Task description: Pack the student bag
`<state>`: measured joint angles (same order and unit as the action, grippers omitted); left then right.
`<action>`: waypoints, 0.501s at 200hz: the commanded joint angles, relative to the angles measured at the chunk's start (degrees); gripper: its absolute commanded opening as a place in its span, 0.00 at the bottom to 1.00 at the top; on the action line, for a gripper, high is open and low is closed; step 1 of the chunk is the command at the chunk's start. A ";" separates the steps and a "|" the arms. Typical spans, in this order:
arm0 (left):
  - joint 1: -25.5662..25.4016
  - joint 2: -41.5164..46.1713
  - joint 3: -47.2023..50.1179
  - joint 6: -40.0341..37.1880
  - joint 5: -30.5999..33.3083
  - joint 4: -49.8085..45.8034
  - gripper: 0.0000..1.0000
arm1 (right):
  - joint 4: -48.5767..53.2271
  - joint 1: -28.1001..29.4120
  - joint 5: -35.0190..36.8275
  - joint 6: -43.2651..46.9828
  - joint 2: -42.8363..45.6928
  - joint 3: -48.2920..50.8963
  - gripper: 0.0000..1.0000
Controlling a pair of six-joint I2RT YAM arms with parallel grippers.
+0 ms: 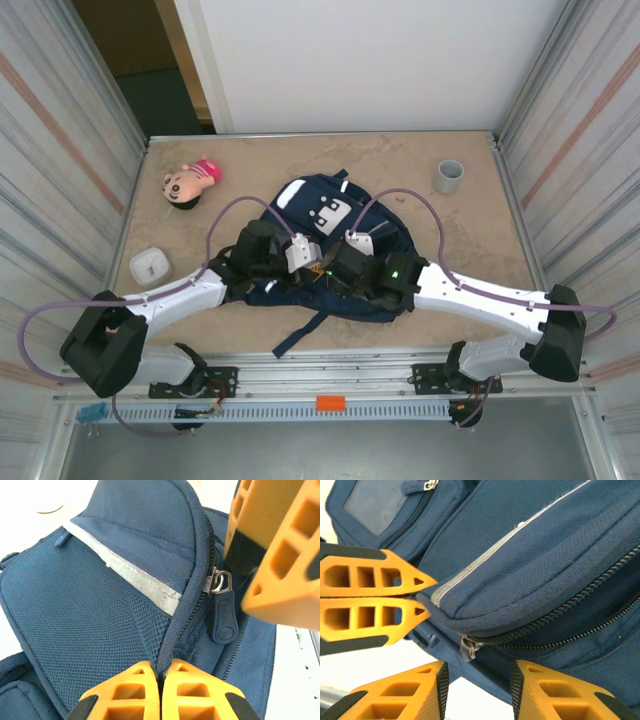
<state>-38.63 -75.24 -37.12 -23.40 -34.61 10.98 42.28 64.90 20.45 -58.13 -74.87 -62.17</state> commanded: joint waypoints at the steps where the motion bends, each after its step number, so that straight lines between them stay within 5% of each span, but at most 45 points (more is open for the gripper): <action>1: -0.20 0.33 -0.92 5.45 -6.11 5.81 0.00 | -3.36 0.28 6.02 -4.36 0.21 2.20 0.37; 50: -0.22 0.89 -0.58 7.14 -7.32 6.33 0.00 | -9.76 0.23 7.11 -2.46 -0.86 3.02 0.33; 100: -0.22 1.23 -1.28 4.59 -5.81 3.04 0.00 | 5.84 0.07 12.39 -4.89 -2.44 -3.94 0.12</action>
<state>-38.37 -75.24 -37.01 -18.63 -35.16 12.34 40.01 65.36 26.85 -61.30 -76.88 -62.50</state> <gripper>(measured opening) 0.046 0.151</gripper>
